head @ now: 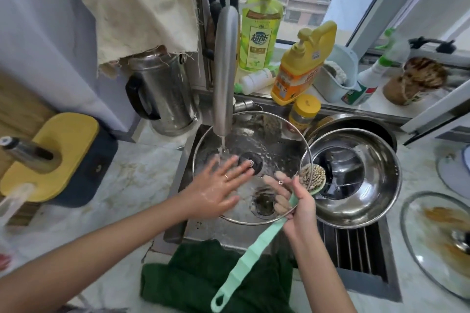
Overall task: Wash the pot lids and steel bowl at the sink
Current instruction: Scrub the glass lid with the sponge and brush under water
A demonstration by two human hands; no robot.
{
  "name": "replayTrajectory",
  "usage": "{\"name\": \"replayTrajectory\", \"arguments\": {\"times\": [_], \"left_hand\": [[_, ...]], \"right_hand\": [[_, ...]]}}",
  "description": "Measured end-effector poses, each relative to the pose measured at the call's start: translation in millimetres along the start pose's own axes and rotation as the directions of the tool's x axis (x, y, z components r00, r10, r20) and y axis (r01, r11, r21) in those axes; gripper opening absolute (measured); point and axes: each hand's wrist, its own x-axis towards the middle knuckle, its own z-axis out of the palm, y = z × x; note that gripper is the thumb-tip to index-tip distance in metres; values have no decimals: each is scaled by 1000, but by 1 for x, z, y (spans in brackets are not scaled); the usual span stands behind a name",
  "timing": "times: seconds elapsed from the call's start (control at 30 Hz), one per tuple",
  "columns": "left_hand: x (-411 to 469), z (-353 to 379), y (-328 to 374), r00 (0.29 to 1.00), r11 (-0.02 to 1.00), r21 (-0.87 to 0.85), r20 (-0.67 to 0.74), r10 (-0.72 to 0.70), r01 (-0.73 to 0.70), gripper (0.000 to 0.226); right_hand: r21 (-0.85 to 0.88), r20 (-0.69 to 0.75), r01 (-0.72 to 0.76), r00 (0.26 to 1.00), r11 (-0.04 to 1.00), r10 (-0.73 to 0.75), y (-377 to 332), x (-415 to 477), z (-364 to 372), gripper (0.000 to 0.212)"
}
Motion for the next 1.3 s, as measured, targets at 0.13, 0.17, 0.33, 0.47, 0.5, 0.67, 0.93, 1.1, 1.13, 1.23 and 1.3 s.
{"name": "replayTrajectory", "arguments": {"times": [0.13, 0.17, 0.33, 0.47, 0.5, 0.67, 0.93, 1.1, 1.13, 1.23, 1.3], "left_hand": [[31, 2, -22, 916, 905, -179, -36, -399, 387, 68], [40, 5, -20, 883, 858, -270, -53, -466, 436, 67], [55, 21, -2, 733, 569, -661, -41, -679, 490, 72], [36, 19, -11, 751, 167, -901, 218, -623, 400, 23], [27, 18, -13, 771, 7, -937, 283, -570, 350, 10], [-32, 5, -20, 890, -508, -819, 411, -195, 267, 33], [-88, -26, -8, 941, -409, -910, 200, -274, 75, 84], [-96, -34, 1, 839, -292, -952, 86, -538, -89, 57], [-94, -34, 3, 824, -303, -945, 74, -562, -122, 57], [-87, -33, 8, 797, -358, -918, 86, -598, -170, 75], [-78, -31, 12, 761, -434, -882, 151, -630, -184, 80]], "right_hand": [[-136, -32, 39, 999, 990, -43, -16, -9, 1, 36], [-154, -39, 40, 998, 987, -47, -18, -11, 3, 35], [-283, -94, 50, 992, 958, -80, -32, -10, 11, 35], [-393, -83, -75, 995, 917, 46, -61, -5, 9, 41], [-405, -72, -121, 992, 906, 100, -68, -3, 6, 41], [-299, 17, -316, 941, 900, 337, -71, 1, -10, 41], [-409, -43, -171, 985, 896, 168, -34, 17, -13, 25], [-545, -17, 19, 999, 839, -34, -37, 19, -17, 7], [-611, 13, 66, 997, 789, -74, -37, 18, -18, 11], [-779, 217, 320, 944, 539, -247, -34, 12, -9, 19], [-808, 371, 457, 885, 371, -281, -31, 3, -1, 21]]}}
